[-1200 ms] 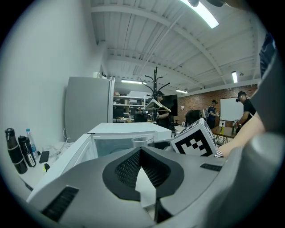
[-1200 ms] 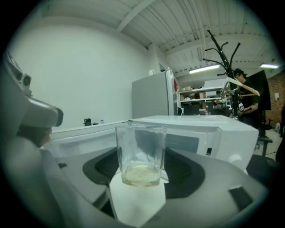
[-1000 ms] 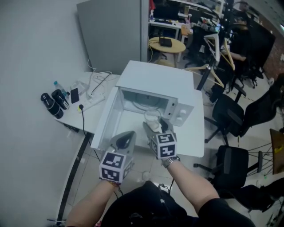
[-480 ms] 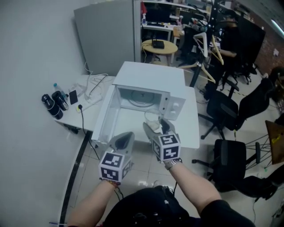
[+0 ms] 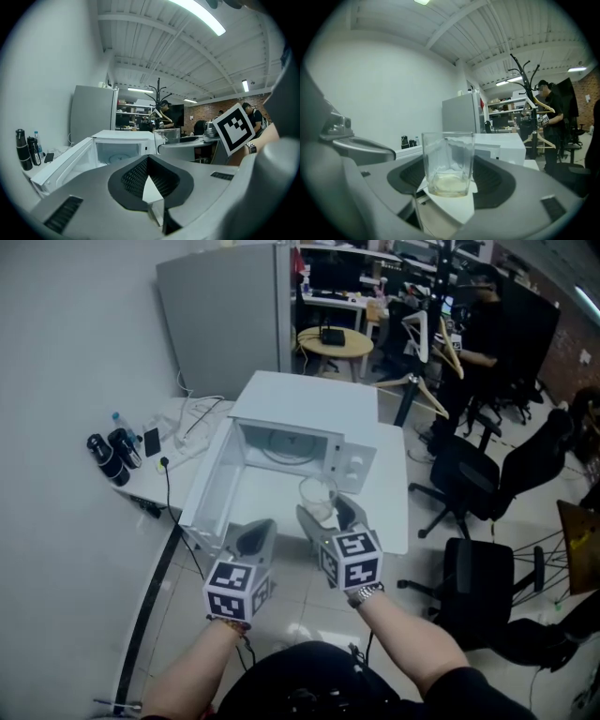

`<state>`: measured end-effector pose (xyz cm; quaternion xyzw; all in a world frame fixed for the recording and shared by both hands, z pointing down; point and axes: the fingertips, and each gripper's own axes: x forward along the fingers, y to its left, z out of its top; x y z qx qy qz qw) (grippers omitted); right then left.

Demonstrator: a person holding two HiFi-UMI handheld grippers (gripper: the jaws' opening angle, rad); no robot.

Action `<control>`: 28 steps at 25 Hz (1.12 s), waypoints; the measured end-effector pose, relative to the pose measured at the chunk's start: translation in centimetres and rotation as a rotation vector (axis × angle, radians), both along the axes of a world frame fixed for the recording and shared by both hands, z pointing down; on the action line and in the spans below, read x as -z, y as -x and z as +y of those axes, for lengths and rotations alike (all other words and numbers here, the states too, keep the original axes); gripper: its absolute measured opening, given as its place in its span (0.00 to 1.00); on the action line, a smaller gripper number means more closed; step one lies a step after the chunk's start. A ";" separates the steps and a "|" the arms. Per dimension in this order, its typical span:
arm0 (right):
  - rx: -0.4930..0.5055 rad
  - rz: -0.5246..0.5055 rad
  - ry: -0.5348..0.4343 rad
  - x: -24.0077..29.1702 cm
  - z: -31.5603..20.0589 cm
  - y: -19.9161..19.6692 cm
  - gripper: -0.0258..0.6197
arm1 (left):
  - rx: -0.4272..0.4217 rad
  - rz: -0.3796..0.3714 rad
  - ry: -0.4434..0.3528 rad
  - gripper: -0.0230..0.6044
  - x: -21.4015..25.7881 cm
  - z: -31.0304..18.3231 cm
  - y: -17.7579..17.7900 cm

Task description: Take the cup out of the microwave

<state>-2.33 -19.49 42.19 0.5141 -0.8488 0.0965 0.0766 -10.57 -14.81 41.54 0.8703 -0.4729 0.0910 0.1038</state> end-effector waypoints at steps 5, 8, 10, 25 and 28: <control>0.046 -0.009 -0.009 0.9 1.9 -1.8 0.56 | 0.049 0.005 -0.004 0.03 0.3 1.2 -1.7; 0.073 -0.015 -0.010 1.2 3.0 -2.9 0.56 | 0.079 0.005 -0.004 0.03 0.5 2.2 -2.7; 0.090 -0.021 -0.011 1.5 3.8 -3.7 0.56 | 0.097 0.002 -0.004 0.03 0.6 3.0 -3.4; 0.129 -0.072 -0.023 3.0 7.2 -5.5 0.56 | 0.149 -0.012 0.002 0.03 0.7 6.5 -4.5; 0.113 -0.078 -0.024 3.2 7.5 -5.2 0.56 | 0.133 -0.015 -0.003 0.03 1.0 6.5 -4.0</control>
